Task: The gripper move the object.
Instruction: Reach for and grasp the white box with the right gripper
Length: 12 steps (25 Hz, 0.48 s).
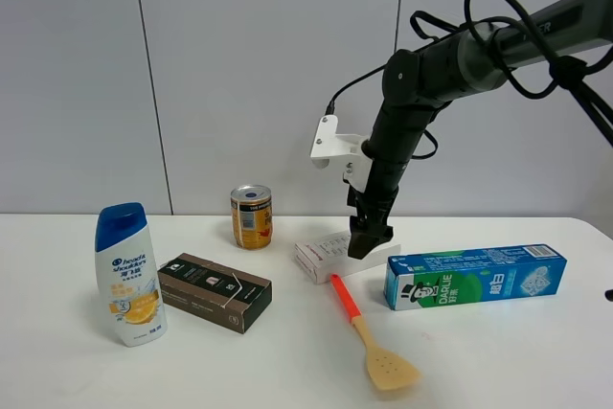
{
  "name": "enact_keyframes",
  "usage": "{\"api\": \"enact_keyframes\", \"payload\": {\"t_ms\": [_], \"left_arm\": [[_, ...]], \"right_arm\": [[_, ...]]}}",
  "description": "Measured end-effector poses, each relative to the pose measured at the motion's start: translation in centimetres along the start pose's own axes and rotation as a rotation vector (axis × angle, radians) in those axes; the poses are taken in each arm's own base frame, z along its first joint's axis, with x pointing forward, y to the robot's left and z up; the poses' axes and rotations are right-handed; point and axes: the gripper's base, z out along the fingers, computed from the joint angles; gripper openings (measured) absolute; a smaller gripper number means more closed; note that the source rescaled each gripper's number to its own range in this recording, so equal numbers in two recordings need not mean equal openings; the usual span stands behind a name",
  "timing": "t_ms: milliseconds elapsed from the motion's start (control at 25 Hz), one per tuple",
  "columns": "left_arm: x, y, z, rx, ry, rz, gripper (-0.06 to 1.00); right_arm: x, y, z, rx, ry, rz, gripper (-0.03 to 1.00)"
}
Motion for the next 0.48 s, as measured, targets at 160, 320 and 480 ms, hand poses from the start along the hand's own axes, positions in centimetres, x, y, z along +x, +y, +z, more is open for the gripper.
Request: {"api": "enact_keyframes", "payload": {"t_ms": [160,320,480], "left_arm": [[0.0,0.0,0.0,0.0,0.0,0.0,1.0],[0.0,0.0,0.0,0.0,0.0,0.0,1.0],[0.0,0.0,0.0,0.0,0.0,0.0,1.0]], "right_arm": [[0.22,0.09,0.45,-0.004,0.017,-0.017,1.0],[0.02,0.28,0.77,-0.008,0.02,-0.026,1.0],[-0.03,0.31,0.9,-0.004,0.027,-0.051,1.0]]}}
